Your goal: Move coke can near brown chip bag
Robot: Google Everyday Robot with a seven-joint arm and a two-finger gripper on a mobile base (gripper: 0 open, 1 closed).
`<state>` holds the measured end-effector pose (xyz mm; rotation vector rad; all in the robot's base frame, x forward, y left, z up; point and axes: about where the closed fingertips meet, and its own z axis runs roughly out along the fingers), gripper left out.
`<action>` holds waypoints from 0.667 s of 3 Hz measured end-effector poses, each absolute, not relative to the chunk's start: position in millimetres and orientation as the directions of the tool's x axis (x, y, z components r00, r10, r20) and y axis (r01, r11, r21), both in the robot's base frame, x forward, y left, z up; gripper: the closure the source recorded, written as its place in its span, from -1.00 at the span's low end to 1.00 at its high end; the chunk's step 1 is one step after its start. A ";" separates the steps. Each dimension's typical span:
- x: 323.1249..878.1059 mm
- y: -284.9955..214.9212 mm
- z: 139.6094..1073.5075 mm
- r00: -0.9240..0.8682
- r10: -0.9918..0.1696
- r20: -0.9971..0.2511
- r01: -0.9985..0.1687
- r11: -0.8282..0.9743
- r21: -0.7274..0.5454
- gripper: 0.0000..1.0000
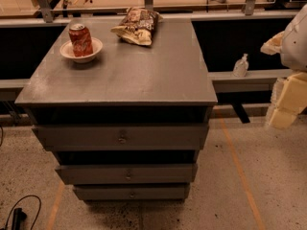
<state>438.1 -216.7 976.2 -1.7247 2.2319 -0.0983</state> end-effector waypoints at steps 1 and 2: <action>438.6 -216.1 976.2 -0.222 -0.952 -0.210 -0.931 0.271 -0.245 -1.00; 459.9 -193.1 980.6 -0.221 -0.906 -0.360 -0.918 0.318 -0.236 -1.00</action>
Offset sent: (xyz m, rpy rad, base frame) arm 0.0865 0.0829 0.0322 0.6244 -0.1406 -0.0470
